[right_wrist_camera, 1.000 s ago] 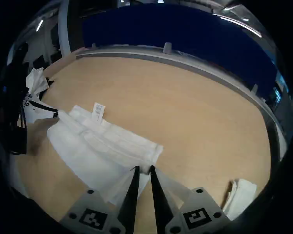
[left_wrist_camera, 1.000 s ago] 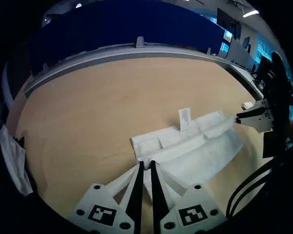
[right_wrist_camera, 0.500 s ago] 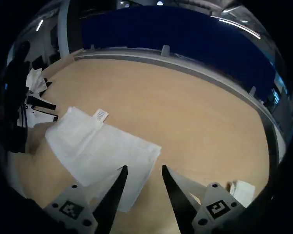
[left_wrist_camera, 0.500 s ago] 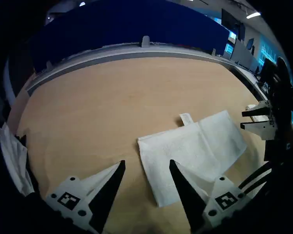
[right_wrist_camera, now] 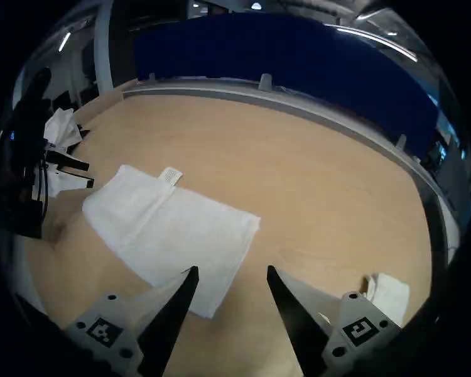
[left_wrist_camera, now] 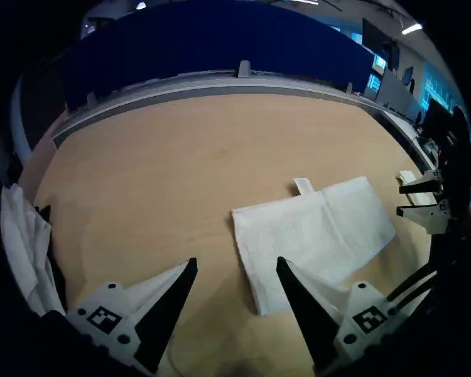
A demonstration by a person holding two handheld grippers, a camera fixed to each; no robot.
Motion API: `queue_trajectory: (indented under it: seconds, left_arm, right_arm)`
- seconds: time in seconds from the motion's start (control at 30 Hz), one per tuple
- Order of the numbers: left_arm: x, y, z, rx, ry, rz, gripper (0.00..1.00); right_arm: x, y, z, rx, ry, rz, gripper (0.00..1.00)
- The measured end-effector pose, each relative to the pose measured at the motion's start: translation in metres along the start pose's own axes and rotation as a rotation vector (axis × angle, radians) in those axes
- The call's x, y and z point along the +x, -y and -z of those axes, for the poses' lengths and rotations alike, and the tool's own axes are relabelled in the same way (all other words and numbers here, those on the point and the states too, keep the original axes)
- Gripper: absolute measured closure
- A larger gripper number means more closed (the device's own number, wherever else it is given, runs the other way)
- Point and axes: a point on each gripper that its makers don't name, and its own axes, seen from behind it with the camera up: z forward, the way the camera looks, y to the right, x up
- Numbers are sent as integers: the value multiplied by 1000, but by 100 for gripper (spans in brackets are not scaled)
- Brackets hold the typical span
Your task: Fold towel
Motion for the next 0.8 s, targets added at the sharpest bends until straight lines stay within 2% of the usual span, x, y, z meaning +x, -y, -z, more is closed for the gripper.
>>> queue_trajectory:
  seconds: [0.27, 0.8]
  left_arm:
    - [-10, 2, 13, 23, -8, 25, 6]
    - [-60, 10, 56, 90, 12, 117, 6]
  right_arm:
    - [-9, 5, 5, 17, 9, 17, 16]
    - [-36, 21, 16, 56, 46, 76, 16]
